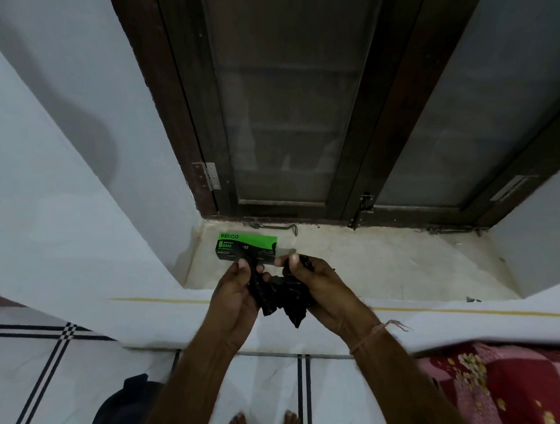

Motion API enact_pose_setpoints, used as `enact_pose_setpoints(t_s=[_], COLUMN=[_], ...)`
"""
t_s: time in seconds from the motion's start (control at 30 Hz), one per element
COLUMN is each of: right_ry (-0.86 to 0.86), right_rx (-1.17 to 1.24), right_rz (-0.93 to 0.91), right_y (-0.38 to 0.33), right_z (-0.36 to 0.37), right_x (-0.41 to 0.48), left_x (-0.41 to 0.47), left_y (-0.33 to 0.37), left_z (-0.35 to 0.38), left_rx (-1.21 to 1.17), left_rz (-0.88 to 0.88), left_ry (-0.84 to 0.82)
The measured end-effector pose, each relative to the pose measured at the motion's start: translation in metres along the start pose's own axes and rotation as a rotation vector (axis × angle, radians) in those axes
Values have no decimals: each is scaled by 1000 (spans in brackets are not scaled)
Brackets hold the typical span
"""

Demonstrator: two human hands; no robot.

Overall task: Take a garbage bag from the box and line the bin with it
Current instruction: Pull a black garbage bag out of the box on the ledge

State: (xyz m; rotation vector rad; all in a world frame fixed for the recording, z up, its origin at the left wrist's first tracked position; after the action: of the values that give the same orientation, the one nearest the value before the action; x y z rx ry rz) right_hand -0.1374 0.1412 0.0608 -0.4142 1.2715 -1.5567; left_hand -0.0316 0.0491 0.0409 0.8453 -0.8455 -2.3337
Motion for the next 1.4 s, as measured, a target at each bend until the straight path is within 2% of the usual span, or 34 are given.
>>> enact_pose_setpoints(t_s=[0.13, 0.43, 0.73, 1.13, 1.4], right_ry=[93, 138, 174, 285, 474], right_rx=[-29, -289, -425, -407, -363], right_rz=[-42, -53, -25, -43, -96], right_y=[1, 3, 5, 3, 2], right_z=[-6, -8, -10, -29, -54], right_x=[2, 7, 0, -15, -17], left_x=[4, 8, 24, 29, 27], left_y=[6, 19, 30, 35, 37], left_z=[-3, 3, -12, -18, -19], left_rx=[-17, -19, 167, 475, 669], left_rz=[31, 76, 137, 186, 227], left_ry=[-5, 28, -24, -53, -65])
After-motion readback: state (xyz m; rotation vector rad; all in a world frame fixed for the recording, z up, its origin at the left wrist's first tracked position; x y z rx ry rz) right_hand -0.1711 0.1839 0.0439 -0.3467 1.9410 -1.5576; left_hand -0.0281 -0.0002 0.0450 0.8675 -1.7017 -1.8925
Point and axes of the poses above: each hand's wrist, its own x-axis towards the middle knuckle, its own z-axis out of the palm, y = z × x, the point moved 6 cm from there along x, towards the middle knuckle
